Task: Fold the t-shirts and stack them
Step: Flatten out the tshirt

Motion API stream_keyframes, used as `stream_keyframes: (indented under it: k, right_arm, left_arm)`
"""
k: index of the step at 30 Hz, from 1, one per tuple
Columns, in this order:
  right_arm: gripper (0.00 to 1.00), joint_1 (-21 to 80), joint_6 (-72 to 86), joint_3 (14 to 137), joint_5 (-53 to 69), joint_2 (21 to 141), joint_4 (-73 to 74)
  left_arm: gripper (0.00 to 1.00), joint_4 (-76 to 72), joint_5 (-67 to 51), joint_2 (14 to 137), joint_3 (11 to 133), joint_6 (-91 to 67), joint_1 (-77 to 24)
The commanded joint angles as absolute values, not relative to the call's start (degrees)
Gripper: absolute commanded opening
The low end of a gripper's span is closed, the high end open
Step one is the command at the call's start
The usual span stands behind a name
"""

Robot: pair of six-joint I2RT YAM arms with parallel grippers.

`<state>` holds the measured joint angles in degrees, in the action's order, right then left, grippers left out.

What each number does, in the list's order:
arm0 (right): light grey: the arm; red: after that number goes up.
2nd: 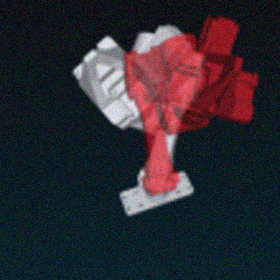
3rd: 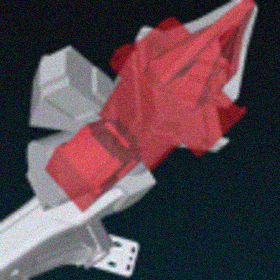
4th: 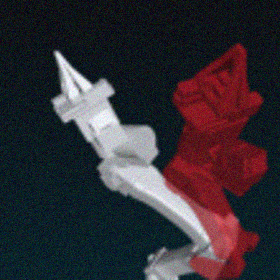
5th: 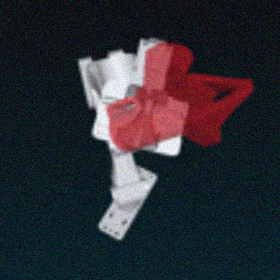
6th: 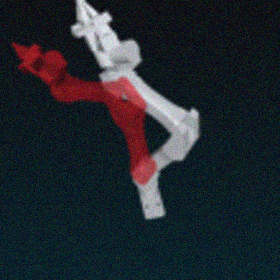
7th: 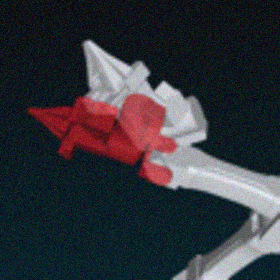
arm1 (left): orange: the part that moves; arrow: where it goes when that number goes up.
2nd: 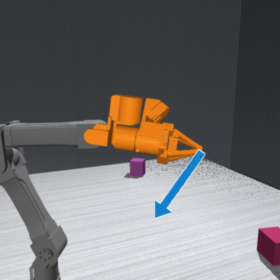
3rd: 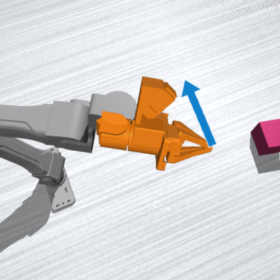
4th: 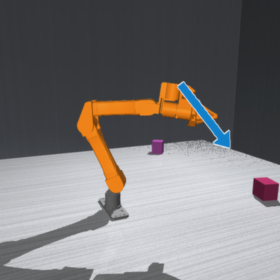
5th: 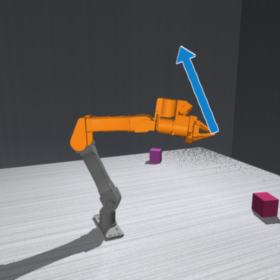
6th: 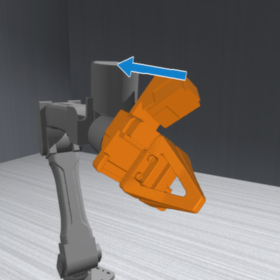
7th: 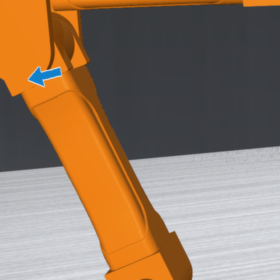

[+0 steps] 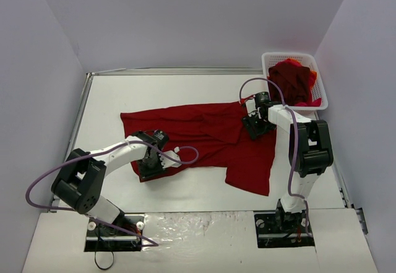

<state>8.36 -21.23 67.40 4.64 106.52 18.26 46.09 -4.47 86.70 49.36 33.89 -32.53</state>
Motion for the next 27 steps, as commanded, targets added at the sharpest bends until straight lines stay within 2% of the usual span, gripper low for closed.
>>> stream_keyframes:
  k: [1,4,8,11,15,21,23,27]
  right_arm:
    - [0.59,8.9,-21.9,66.3,1.4,110.0,20.1]
    - [0.59,8.9,-21.9,66.3,1.4,109.9,20.0]
    - [0.59,8.9,-21.9,66.2,1.2,110.0,20.1]
    - [0.59,8.9,-21.9,66.2,1.3,110.0,20.1]
    - [0.59,8.9,-21.9,66.2,1.2,110.0,20.0]
    - [0.59,8.9,-21.9,66.1,1.2,109.9,20.2]
    - [0.59,8.9,-21.9,66.1,1.2,109.7,20.1]
    - [0.59,8.9,-21.9,66.1,1.3,109.6,20.2]
  left_arm:
    - [0.36,47.0,-4.3,86.6,49.4,34.1,-33.0]
    - [0.34,46.8,-3.6,86.8,49.1,34.1,-33.0]
    - [0.24,46.5,-3.8,86.9,49.2,33.9,-33.1]
    - [0.23,46.4,-3.9,87.1,49.3,33.8,-33.2]
    - [0.14,46.5,-3.4,87.2,49.4,33.6,-33.2]
    - [0.09,48.1,-3.1,86.2,50.6,33.4,-33.4]
    - [0.03,48.9,-2.7,85.4,51.1,33.3,-33.5]
    - [0.02,50.2,-1.8,83.7,52.8,32.5,-33.4]
